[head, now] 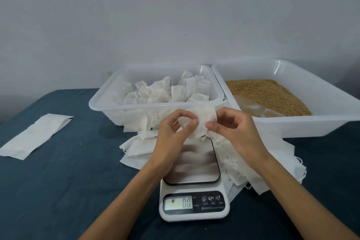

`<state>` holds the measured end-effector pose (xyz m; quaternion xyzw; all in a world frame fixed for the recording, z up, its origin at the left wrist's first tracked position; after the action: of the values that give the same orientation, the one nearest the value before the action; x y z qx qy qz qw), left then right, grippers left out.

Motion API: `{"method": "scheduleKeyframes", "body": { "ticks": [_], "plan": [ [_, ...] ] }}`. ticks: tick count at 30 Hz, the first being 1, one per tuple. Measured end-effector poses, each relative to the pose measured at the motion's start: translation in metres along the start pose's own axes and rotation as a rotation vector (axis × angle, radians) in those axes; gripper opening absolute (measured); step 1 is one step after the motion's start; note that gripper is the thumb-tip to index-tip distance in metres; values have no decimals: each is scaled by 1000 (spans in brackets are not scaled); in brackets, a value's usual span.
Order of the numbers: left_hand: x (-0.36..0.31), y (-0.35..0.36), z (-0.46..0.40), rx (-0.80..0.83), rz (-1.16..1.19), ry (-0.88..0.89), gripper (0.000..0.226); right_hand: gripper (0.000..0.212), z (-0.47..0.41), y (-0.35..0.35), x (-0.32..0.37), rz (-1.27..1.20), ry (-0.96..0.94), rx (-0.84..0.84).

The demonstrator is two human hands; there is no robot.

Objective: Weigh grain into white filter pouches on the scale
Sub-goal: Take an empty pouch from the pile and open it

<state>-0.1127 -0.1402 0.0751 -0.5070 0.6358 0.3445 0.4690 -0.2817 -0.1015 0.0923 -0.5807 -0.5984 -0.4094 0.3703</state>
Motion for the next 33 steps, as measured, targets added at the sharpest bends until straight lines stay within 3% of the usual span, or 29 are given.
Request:
{"method": "scheduleKeyframes", "body": {
  "ticks": [2,5,11,14,17,21,24,33],
  "plan": [
    [3,-2,0,-27,17,-15,25,24,1,-6,2,157,-63,-123],
    [2,-5,0,-69,-75,30,23,14,4,-12,8,372,-198,-263],
    [-5,0,2,-1,-100,85,19,7,6,3,-1,296,-94,-34],
    [-3,-3,2,-54,-43,61,17,28,7,1,0,345,-120,-91],
    [0,-5,1,-103,70,-11,28,35,6,-11,5,254,-115,-168],
    [0,-9,1,-138,97,-28,33,49,5,-6,2,209,-42,-54],
    [-2,-14,-1,-179,44,-11,24,48,5,-4,-1,229,-14,3],
    [-6,-22,-4,-201,-72,-9,25,46,3,-13,8,291,-7,54]
  ]
}}
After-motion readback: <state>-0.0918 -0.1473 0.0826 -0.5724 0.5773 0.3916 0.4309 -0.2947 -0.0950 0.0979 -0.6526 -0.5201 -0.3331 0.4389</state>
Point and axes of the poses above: each hand's wrist, its own z-axis away from the middle knuckle, its own y-axis out of the palm, x = y × z, the point moved 5 cm from there along -z, towards the middle knuckle, and after that the axes turned 3 degrees about -z, right-handed, at the moved point
